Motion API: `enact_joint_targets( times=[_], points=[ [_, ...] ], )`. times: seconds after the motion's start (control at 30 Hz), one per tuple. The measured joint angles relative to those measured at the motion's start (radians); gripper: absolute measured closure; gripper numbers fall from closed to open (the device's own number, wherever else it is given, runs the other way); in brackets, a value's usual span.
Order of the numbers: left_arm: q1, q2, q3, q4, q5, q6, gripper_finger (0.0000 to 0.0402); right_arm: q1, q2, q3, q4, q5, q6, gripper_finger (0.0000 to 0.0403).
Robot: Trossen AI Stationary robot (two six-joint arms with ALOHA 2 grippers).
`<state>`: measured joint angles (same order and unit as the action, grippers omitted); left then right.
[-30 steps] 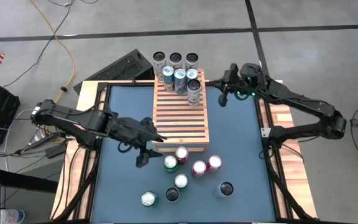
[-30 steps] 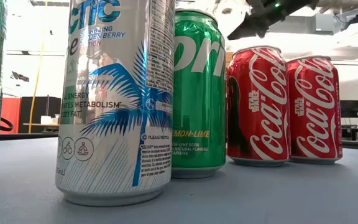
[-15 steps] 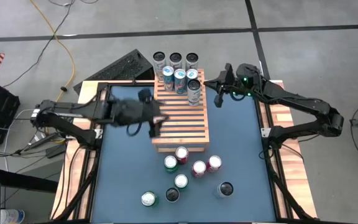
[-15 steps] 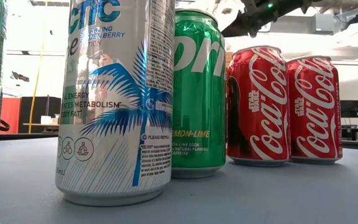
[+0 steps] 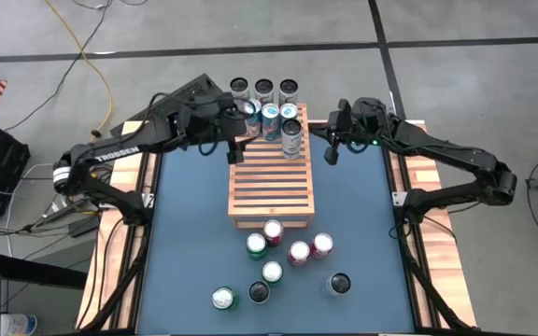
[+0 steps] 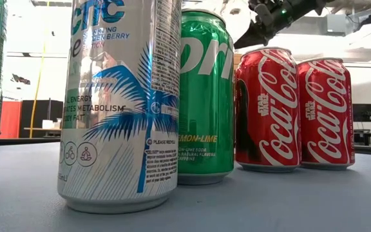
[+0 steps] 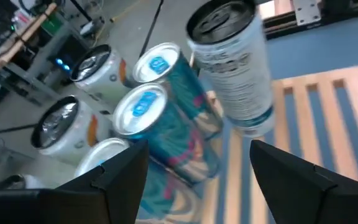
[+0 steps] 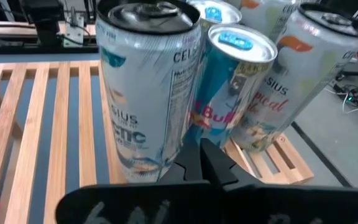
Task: Place canned beverage on shelf
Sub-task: Adjust the soda cans on the shelf
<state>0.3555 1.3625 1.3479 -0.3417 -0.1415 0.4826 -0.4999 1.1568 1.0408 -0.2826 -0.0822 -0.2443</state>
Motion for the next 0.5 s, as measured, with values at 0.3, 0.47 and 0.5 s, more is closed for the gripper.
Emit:
enact_joint_targets(
  times=[0.3,0.47,0.5],
  points=[
    [0.054,0.005,0.004,0.126,-0.015,0.016,0.0148,0.000,-0.003,0.000,-0.001,-0.030,-0.003,0.0403],
    [0.096,0.087,0.075,0.013,-0.003,-0.024,0.0145,0.000,-0.003,0.000,-0.001,-0.035,-0.020,0.0403],
    [0.100,0.107,0.106,-0.014,0.003,-0.025,0.0143,0.000,-0.003,0.000,-0.001,-0.035,-0.021,0.0403]
  ],
)
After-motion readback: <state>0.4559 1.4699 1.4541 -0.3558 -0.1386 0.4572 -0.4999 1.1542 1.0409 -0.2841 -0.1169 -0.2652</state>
